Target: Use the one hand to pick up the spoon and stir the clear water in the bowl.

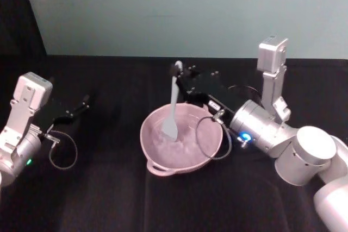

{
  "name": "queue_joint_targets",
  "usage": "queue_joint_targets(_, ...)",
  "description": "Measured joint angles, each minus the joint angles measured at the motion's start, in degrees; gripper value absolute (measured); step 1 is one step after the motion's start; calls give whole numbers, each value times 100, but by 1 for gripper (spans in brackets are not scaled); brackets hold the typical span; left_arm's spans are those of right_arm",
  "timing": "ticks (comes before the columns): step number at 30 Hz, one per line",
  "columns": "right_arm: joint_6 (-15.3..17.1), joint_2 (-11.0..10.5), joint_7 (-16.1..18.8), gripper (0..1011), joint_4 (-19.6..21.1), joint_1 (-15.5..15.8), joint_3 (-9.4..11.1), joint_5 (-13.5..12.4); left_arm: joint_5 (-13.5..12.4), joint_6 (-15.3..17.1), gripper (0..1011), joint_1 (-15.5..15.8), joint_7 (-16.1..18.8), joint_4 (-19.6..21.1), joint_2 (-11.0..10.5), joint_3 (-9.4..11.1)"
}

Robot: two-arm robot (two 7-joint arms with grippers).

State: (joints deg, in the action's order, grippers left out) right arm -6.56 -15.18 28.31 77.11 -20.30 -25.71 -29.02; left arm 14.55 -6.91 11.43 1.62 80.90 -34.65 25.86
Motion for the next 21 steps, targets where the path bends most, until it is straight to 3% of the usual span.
queue_joint_targets(11, 20, -296, -220, 109, 326, 263, 388, 19, 0, 0, 1011, 0, 0, 0, 0, 0)
queue_joint_targets(21, 178, -536, -265, 110, 873, 567, 462, 137, 0, 0, 1011, 0, 0, 0, 0, 0)
